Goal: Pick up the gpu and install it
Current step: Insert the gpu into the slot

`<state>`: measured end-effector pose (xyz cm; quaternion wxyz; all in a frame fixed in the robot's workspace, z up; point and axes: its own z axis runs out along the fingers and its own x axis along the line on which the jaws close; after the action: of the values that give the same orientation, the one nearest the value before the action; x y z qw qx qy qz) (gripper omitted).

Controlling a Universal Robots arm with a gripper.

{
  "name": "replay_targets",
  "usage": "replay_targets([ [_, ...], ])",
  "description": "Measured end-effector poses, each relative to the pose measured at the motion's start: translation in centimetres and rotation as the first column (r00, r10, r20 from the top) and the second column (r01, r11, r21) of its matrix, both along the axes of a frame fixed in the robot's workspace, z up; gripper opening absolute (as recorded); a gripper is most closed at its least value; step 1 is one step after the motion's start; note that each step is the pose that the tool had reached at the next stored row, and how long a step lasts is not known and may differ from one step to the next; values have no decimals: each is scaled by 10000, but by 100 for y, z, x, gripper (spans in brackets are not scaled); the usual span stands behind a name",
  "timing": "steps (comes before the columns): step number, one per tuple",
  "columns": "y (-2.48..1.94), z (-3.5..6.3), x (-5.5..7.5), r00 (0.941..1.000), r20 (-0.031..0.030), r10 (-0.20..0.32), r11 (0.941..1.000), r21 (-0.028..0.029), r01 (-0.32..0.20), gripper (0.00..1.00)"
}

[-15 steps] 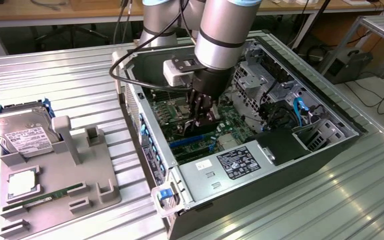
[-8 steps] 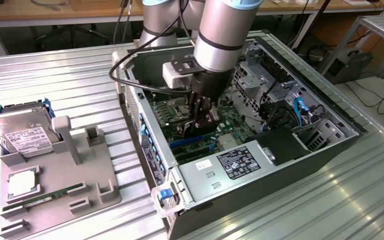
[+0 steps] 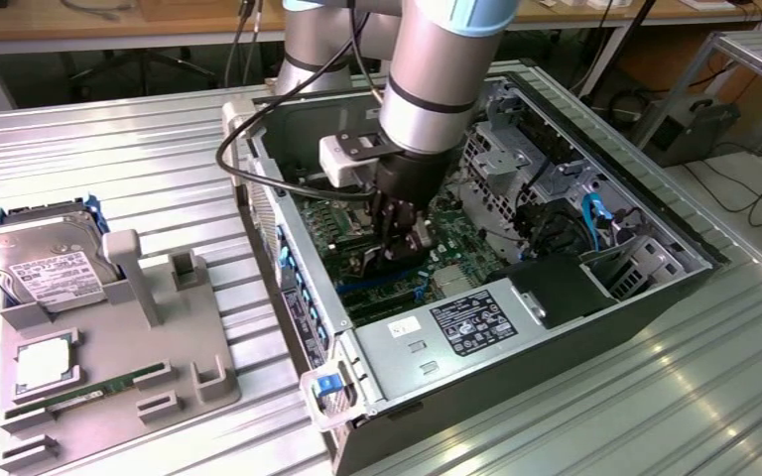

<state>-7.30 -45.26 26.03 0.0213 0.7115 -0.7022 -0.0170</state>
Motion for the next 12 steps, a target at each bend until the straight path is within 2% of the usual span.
replay_targets([
  [3,2,-24,-16,10000,2,14,10000,16,-14,26],
  [8,2,-51,-18,10000,2,14,10000,97,-14,26],
  [12,3,-56,-17,10000,3,14,9999,104,-14,26],
])
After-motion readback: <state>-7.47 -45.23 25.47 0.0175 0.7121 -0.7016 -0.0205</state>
